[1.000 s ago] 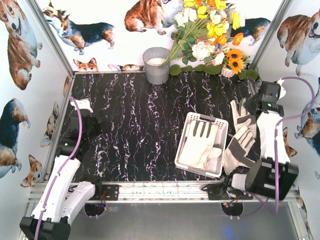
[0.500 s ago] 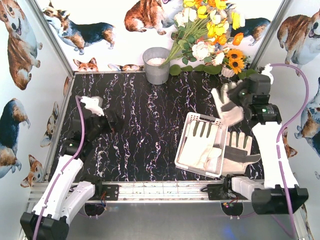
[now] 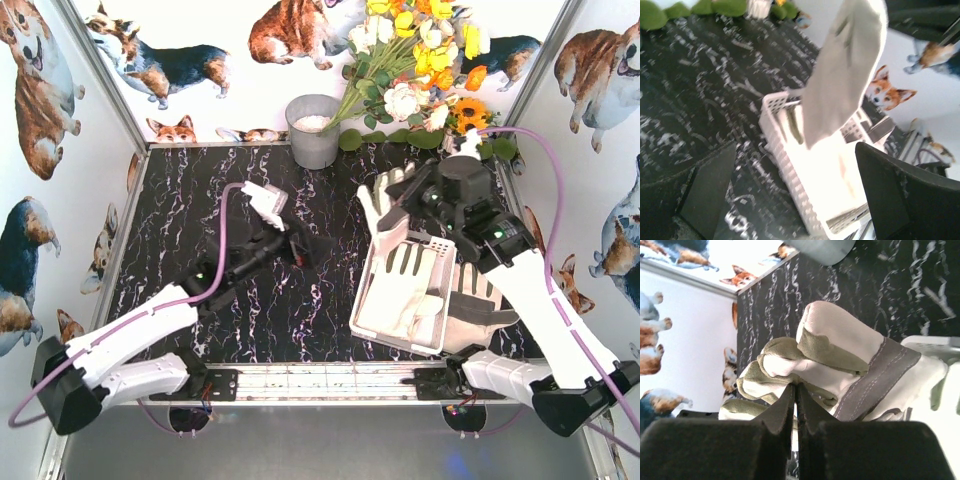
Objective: Put the gloves into the storage basket
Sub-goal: Pick up the glove at the corner of the board, then place the glove at the center of the board.
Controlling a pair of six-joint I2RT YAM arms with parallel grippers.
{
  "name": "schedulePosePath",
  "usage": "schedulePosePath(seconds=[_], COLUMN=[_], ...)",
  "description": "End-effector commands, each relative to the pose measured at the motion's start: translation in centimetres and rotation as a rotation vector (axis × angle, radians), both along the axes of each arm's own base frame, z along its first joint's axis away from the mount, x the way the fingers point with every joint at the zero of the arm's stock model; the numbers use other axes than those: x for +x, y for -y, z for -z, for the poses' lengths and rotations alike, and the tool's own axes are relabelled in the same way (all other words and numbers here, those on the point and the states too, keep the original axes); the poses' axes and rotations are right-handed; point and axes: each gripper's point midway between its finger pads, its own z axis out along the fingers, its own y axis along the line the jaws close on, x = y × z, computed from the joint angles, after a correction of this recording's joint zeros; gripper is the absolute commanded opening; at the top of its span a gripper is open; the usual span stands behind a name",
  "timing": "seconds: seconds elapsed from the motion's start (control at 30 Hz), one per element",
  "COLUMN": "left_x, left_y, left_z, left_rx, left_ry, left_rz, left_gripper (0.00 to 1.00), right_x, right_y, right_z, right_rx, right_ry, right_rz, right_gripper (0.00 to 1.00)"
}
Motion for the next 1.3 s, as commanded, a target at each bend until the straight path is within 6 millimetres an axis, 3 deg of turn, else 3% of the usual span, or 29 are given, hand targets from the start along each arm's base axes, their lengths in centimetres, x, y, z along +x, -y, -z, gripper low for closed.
schedulePosePath(seconds=[0.0, 0.13, 0.37, 0.53, 0.67, 0.8, 0.87, 0.97, 1.13, 1.27], left_x=[-0.4, -0.5, 1.5, 1.9, 1.7, 1.0, 0.4, -1.2, -4.4, -6.8], left_y=[3.1, 5.5, 6.6, 8.3, 8.3, 6.5, 5.7, 4.9, 3.7, 3.2], left_z=[-6.5, -6.2, -4.4, -4.1, -3.8, -2.7, -1.9, -1.4, -2.0, -3.1], left_rx=[-0.229, -0.244, -0.270, -0.291, -0.283, -0.244, -0.218, -0.189, -0.169, -0.178], left_ry=[0.125, 0.107, 0.033, 0.002, -0.022, -0.061, -0.114, -0.166, -0.174, -0.176], left_rz=[0.024, 0.043, -0.048, -0.019, -0.015, -0.020, 0.037, 0.156, 0.311, 0.409], left_gripper=[1.00, 1.00, 0.96, 0.47, 0.00, 0.00, 0.00, 0.00, 0.00, 0.00], right_x=[0.0, -0.6, -1.2, -1.4, -1.4, -1.2, -1.2, -2.2, -5.1, -6.9], right_y=[-2.6, -4.6, -5.8, -5.8, -5.6, -3.8, -3.2, -3.6, -4.6, -5.5], right_z=[-3.9, -4.0, -3.5, -2.7, -1.6, 0.0, 0.5, 0.9, 2.3, 2.4], right_rx=[0.125, 0.154, 0.188, 0.178, 0.102, -0.022, -0.052, -0.058, -0.051, 0.007], right_ry=[0.089, 0.086, 0.068, 0.057, 0.077, 0.097, 0.104, 0.135, 0.183, 0.217], right_rz=[-0.016, -0.065, -0.110, -0.120, -0.144, -0.179, -0.239, -0.424, -0.718, -0.819], right_gripper=[0.00, 0.00, 0.00, 0.00, 0.00, 0.61, 0.78, 0.84, 0.85, 0.85])
